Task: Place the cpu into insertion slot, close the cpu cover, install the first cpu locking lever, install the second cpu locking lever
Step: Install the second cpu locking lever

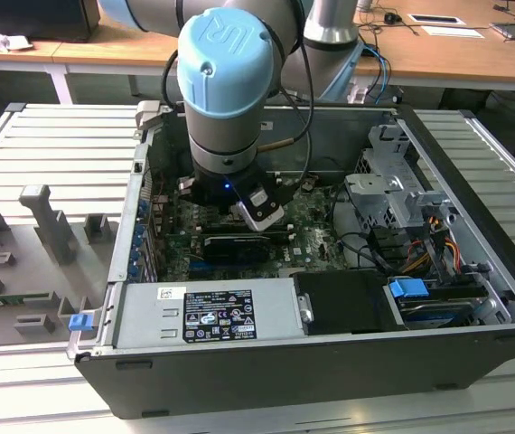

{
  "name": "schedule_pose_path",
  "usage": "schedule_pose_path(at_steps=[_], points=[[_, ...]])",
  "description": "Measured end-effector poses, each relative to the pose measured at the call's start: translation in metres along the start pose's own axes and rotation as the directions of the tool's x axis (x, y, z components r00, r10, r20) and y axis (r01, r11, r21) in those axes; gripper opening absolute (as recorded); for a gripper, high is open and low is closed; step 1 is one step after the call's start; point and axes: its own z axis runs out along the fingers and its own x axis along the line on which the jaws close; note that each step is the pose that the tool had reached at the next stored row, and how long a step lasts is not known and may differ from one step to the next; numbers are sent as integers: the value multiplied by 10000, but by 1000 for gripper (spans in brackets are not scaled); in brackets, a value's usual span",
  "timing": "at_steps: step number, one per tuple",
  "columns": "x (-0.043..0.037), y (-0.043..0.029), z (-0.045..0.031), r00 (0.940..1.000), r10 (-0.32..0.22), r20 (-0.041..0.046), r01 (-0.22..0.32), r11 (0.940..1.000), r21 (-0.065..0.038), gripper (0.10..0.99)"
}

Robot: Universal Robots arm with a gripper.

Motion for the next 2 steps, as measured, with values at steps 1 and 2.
schedule_pose_path(at_steps=[1, 2], points=[[0, 0, 0, 10000, 0, -1, 0, 10000, 0, 106], [0, 0, 0, 10000, 0, 0, 0, 10000, 0, 106]])
